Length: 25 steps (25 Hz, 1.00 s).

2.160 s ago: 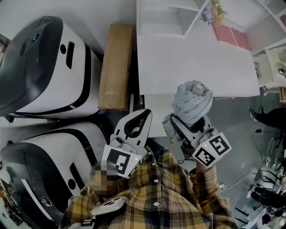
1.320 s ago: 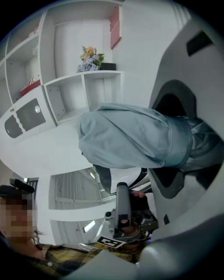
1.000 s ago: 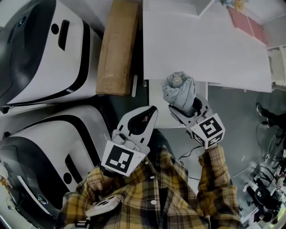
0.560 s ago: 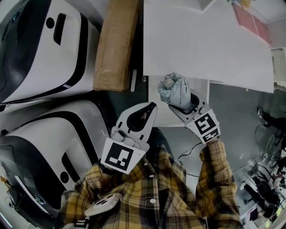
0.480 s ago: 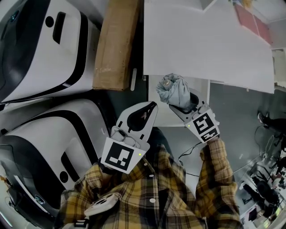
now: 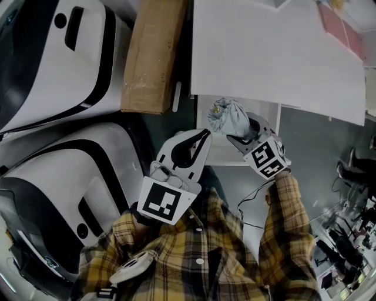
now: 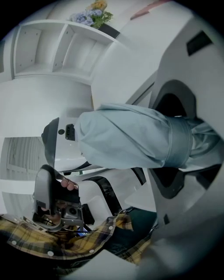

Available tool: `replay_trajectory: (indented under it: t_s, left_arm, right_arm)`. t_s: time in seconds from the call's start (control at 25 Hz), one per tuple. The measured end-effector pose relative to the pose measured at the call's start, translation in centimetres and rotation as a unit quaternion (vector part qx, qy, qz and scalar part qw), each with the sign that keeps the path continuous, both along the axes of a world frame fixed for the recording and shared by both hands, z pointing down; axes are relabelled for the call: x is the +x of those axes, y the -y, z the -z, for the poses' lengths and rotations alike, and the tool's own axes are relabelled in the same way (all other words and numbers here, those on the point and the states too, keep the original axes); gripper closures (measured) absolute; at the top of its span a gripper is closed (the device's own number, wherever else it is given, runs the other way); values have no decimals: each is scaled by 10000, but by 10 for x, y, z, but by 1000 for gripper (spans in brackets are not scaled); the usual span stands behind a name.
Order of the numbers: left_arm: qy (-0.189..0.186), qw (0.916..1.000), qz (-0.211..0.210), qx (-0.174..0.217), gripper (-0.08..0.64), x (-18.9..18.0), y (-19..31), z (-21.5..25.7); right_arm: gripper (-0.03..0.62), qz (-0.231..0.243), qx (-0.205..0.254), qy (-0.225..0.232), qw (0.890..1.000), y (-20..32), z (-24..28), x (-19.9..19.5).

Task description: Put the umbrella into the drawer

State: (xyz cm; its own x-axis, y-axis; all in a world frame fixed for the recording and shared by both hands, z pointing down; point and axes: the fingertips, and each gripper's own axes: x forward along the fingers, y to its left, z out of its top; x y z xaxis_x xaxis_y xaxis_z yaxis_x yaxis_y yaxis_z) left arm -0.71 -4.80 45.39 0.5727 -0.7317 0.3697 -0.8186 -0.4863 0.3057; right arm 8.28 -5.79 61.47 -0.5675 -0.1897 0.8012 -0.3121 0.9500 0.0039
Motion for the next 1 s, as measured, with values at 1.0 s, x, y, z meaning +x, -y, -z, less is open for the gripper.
replay_trajectory:
  t_s: [1.0]
  left_arm:
    - [328,9982,-108,-483,534,44,21,-78]
  right_arm:
    - [285,22,-947,-815,9922,-3,-95,21]
